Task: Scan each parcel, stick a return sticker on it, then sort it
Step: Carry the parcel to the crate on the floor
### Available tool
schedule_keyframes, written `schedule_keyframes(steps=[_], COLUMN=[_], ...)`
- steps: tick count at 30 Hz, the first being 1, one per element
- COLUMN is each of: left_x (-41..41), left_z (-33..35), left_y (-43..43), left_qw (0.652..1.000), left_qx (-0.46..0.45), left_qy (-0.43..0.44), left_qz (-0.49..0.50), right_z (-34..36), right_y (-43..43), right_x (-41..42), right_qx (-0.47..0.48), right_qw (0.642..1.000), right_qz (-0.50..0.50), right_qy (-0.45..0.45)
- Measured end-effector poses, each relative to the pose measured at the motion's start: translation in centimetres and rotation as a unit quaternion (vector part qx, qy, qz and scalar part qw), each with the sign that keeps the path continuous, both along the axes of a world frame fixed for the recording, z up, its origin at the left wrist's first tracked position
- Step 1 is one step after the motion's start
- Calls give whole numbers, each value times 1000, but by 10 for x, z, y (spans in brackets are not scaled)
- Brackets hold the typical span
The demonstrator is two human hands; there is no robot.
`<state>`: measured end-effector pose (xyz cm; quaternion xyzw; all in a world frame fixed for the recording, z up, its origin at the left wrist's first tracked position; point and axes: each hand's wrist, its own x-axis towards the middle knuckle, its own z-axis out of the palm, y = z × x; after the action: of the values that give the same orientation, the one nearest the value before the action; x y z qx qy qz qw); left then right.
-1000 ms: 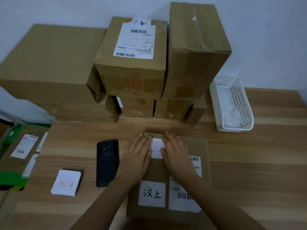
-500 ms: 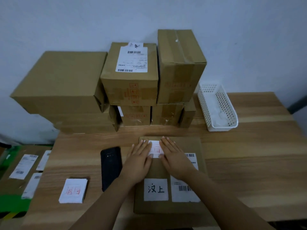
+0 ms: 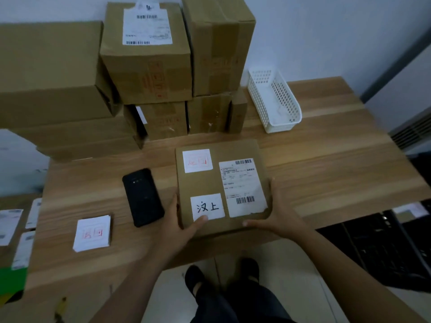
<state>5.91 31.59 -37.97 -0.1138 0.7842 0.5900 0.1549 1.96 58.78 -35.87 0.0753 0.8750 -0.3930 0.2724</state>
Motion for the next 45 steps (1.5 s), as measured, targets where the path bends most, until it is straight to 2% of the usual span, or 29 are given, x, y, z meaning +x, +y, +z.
schedule_keyframes(steps=[3, 7, 12, 19, 22, 30, 34, 40, 45], left_x=[1, 2, 8, 40, 66, 148, 166, 162, 123], left_z=[0, 15, 39, 84, 99, 115, 123, 124, 114], left_y=[6, 21, 60, 190, 258, 424, 487, 576, 652], left_qw=[1000, 999, 993, 972, 958, 933, 915, 893, 894], left_qx=[-11, -18, -13, -8, -14, 43, 31, 35, 44], left_qy=[13, 40, 109, 200, 233, 242, 253, 272, 260], left_qz=[8, 15, -40, -125, -166, -264, -312, -358, -362], right_z=[-9, -9, 20, 79, 99, 116, 118, 108, 106], right_y=[-1, 5, 50, 167, 225, 362, 413, 488, 562], right_x=[3, 13, 47, 132, 187, 321, 359, 369, 336], right_qx=[5, -17, -54, -65, -54, 21, 19, 31, 54], right_qw=[1000, 999, 990, 948, 926, 890, 868, 847, 841], right_qz=[29, -5, -64, -160, -217, -337, -386, -426, -437], right_qy=[6, 33, 110, 268, 304, 307, 313, 317, 315])
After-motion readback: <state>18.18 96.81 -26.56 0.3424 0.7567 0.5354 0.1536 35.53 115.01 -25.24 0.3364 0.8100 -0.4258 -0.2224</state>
